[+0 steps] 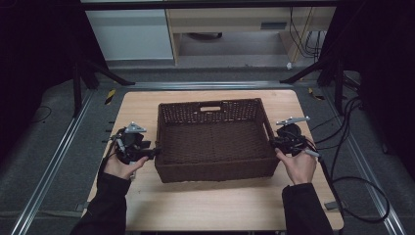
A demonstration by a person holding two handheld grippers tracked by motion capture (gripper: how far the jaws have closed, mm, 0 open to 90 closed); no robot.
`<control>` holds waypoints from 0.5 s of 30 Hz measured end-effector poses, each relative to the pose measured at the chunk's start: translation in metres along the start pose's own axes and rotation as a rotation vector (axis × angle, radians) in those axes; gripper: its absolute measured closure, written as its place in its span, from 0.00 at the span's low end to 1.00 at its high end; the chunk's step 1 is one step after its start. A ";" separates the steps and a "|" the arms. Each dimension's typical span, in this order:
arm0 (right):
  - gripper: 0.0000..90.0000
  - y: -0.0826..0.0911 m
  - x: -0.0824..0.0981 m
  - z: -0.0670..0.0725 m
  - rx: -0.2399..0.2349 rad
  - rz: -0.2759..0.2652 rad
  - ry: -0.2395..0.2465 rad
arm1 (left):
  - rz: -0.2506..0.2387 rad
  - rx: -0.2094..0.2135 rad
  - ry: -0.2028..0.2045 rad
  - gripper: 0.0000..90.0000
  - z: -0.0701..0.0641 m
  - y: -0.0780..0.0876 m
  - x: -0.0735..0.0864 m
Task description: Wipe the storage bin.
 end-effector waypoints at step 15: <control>0.89 -0.012 -0.014 -0.006 0.029 -0.003 -0.025 | 0.055 -0.035 0.000 0.62 0.026 -0.044 -0.020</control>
Point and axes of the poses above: each handheld gripper's, and its own axes: y roughly backward along the jaws, x roughly out of its underside, z roughly to its left, the point moved 9 cm from there along -y, roughly forward along the jaws, and after that the axes turned 7 degrees about -y, right-handed, at the moved point
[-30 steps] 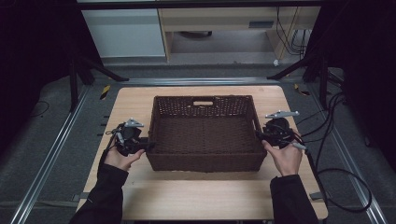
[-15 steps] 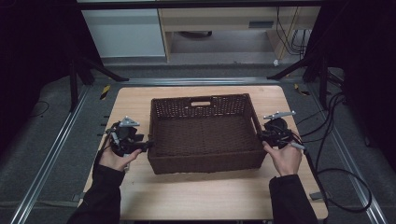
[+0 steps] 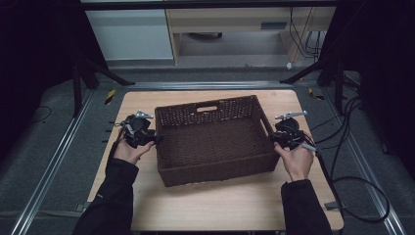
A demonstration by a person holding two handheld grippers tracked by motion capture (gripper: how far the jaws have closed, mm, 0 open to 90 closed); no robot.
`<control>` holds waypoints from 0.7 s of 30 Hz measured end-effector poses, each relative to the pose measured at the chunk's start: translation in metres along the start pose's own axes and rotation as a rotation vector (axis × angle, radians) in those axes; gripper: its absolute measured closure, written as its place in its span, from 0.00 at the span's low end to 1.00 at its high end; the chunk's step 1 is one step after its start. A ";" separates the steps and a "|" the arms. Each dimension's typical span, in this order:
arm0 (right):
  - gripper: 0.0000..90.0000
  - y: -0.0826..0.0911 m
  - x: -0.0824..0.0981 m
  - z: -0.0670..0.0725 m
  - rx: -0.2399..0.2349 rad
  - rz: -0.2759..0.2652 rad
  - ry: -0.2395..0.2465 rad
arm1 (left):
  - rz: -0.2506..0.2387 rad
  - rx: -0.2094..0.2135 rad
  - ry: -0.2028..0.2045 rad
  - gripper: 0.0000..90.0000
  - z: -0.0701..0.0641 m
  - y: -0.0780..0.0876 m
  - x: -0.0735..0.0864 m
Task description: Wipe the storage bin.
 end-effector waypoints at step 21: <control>0.92 0.005 0.001 -0.006 0.010 -0.011 -0.017 | -0.057 -0.004 0.028 0.47 0.003 0.012 -0.003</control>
Point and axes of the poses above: each handheld gripper's, and its own axes: y roughly backward along the jaws, x roughly out of its underside, z roughly to its left, the point moved 9 cm from there along -y, roughly forward along the jaws, and after that the axes turned 7 degrees about -y, right-handed, at the moved point
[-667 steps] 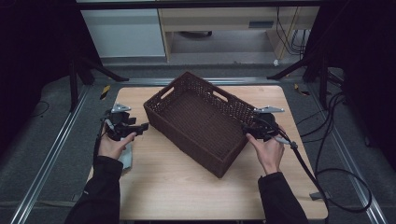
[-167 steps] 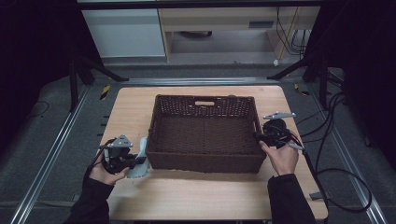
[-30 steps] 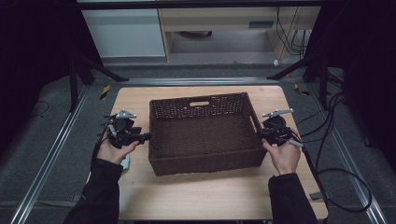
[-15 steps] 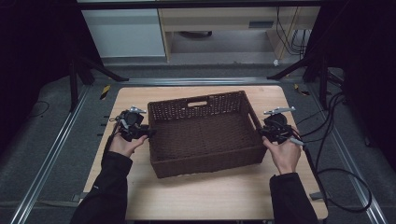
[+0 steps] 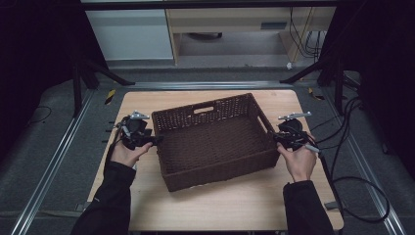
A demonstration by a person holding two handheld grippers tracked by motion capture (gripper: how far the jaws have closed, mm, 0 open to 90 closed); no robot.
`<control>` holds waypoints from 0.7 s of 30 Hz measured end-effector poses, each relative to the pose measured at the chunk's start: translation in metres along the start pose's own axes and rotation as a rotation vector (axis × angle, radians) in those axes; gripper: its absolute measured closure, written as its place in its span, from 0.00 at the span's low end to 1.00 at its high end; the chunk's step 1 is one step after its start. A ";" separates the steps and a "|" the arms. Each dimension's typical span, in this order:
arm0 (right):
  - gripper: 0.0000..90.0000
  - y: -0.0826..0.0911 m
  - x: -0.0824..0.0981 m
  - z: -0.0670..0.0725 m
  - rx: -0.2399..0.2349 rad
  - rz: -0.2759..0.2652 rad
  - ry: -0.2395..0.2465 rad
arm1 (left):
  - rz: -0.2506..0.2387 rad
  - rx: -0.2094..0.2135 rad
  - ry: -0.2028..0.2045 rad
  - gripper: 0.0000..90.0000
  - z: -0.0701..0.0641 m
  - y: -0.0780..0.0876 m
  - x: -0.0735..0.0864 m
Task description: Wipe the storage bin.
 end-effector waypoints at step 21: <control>0.89 -0.001 -0.006 -0.007 0.040 -0.019 0.006 | 0.031 0.030 0.048 0.53 -0.007 -0.002 0.016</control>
Point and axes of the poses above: each handheld gripper's, and its own axes: y roughly backward along the jaws, x roughly out of its underside, z roughly to its left, the point moved 9 cm from there along -y, roughly forward along the jaws, and after that the axes turned 7 degrees about -y, right-handed, at the moved point
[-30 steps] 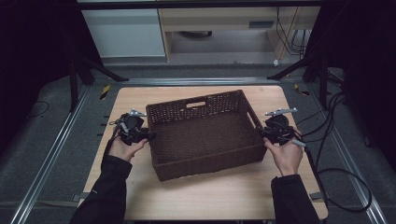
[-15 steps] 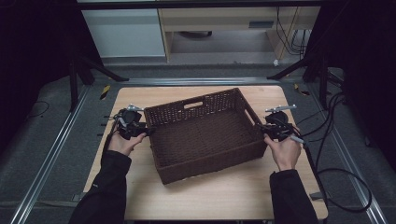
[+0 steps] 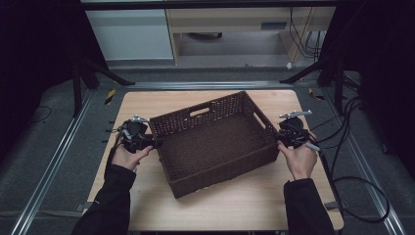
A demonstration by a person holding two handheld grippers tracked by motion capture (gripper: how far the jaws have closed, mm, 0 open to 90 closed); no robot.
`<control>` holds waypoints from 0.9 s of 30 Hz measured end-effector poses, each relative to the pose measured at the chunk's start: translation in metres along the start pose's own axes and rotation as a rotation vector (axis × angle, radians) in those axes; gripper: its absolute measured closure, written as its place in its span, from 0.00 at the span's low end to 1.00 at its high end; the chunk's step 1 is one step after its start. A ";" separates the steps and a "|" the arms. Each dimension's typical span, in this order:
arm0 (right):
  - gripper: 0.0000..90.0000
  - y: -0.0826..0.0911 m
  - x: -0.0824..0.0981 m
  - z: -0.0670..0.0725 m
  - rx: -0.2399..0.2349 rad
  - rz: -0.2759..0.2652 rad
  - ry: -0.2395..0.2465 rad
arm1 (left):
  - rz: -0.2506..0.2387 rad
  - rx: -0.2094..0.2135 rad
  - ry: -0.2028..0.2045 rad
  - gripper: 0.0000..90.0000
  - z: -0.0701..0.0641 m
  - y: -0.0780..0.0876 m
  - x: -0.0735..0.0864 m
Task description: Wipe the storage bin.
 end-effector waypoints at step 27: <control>0.50 0.018 -0.011 0.003 -0.005 -0.096 -0.035 | -0.017 -0.081 0.034 0.47 0.007 0.004 0.002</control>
Point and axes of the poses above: each handheld gripper's, and its own axes: y roughly backward along the jaws, x roughly out of its underside, z roughly to its left, the point moved 9 cm from there along -y, roughly forward along the jaws, and after that the axes turned 7 degrees about -y, right-handed, at the moved point
